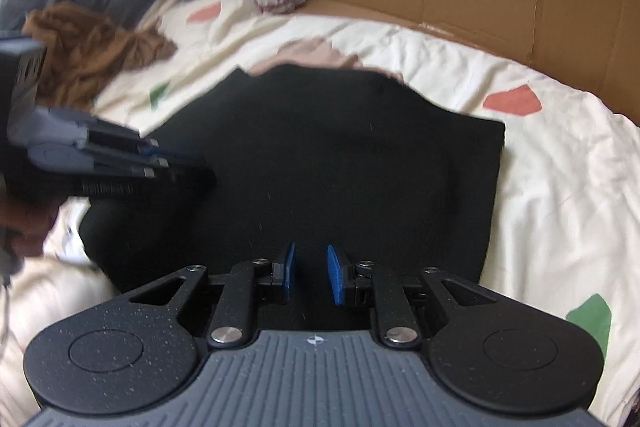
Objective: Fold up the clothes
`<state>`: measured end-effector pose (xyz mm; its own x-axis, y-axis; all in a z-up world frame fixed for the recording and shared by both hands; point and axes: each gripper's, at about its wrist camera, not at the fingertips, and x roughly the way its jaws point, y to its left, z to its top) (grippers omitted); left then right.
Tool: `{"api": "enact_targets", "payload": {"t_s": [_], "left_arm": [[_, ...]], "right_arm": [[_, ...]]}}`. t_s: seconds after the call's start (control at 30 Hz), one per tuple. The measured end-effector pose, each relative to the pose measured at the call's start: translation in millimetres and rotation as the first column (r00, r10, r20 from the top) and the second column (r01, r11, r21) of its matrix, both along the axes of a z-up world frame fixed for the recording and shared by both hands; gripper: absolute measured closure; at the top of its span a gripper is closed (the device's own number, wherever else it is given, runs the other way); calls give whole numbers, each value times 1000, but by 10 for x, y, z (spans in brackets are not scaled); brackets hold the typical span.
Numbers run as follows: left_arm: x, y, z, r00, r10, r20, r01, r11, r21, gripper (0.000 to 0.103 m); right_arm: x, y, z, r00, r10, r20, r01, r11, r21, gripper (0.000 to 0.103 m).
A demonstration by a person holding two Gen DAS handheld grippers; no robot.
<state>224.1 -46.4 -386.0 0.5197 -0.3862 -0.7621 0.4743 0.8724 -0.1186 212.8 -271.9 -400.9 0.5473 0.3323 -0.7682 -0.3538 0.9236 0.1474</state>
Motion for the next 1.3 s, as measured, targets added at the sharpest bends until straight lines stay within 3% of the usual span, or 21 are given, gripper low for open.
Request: {"api": "enact_targets", "payload": {"t_s": [0.17, 0.4, 0.63, 0.83, 0.93, 1.03, 1.17, 1.3], "left_arm": [[144, 125, 26, 999, 38, 8, -38, 997, 68, 99], [-44, 288, 387, 1000, 14, -16, -13, 998, 61, 94], [-574, 159, 550, 996, -62, -57, 64, 997, 32, 89], [-817, -36, 254, 995, -53, -90, 52, 999, -14, 87], [-905, -96, 103, 993, -99, -68, 102, 994, 41, 87], [-862, -36, -3, 992, -101, -75, 104, 994, 42, 85], [-805, 97, -25, 994, -88, -65, 92, 994, 55, 93], [-840, 312, 45, 997, -45, -65, 50, 996, 68, 94]], "right_arm": [[-70, -180, -40, 999, -39, -13, 39, 999, -6, 81], [-234, -413, 131, 991, -134, 5, 134, 991, -1, 80], [-519, -327, 284, 996, -92, 24, 91, 996, 12, 79], [-659, -198, 202, 998, -67, -10, 67, 998, -6, 79], [-680, -162, 89, 998, -61, -29, 59, 997, -48, 79], [-672, -183, -11, 998, -55, -40, 51, 994, -93, 79], [-654, -273, -69, 994, -90, -59, 83, 989, -122, 80], [-686, -285, -76, 994, -89, -59, 80, 988, -134, 80]]}}
